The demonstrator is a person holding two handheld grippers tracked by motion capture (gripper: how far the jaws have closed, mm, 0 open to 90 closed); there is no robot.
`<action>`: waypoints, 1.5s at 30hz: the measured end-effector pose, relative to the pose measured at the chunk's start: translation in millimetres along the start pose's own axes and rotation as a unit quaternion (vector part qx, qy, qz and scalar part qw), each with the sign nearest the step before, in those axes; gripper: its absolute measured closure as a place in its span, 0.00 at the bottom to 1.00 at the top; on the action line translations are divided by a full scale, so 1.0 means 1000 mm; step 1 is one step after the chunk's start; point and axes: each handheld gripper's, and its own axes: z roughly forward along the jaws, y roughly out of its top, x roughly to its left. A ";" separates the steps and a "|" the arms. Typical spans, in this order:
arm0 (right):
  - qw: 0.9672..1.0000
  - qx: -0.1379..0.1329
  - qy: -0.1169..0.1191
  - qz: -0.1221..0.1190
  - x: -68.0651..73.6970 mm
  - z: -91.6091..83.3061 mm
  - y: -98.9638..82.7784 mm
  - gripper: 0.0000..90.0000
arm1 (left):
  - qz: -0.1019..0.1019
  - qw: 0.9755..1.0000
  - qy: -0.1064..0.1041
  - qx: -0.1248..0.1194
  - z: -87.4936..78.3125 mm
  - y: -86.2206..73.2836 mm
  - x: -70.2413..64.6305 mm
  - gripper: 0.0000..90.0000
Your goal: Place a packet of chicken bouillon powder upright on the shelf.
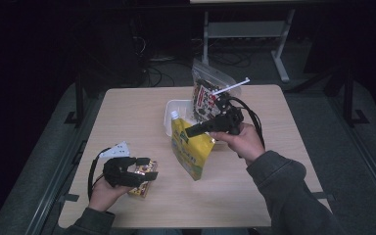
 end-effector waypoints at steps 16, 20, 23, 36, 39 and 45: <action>0.998 -0.063 -0.021 0.022 0.004 0.002 0.025 0.99 | -0.006 1.000 -0.005 -0.001 0.000 -0.002 0.004 0.32; 0.996 -0.081 -0.030 0.033 0.001 0.000 0.032 0.99 | -0.005 1.000 -0.004 -0.002 -0.001 -0.002 0.004 0.31; 0.994 -0.093 -0.041 0.038 -0.001 -0.001 0.037 0.99 | -0.006 1.000 -0.002 -0.001 -0.001 -0.003 0.005 0.31; 0.987 -0.123 -0.083 0.060 -0.017 0.002 0.063 0.99 | -0.015 1.000 0.002 -0.006 -0.007 -0.007 0.011 0.31; 0.983 -0.138 -0.095 0.072 -0.025 0.002 0.068 0.99 | -0.015 1.000 -0.005 -0.011 -0.009 -0.005 0.010 0.31; 0.979 -0.149 -0.114 0.081 -0.034 0.004 0.075 0.99 | -0.011 1.000 -0.001 -0.011 -0.010 -0.004 0.010 0.31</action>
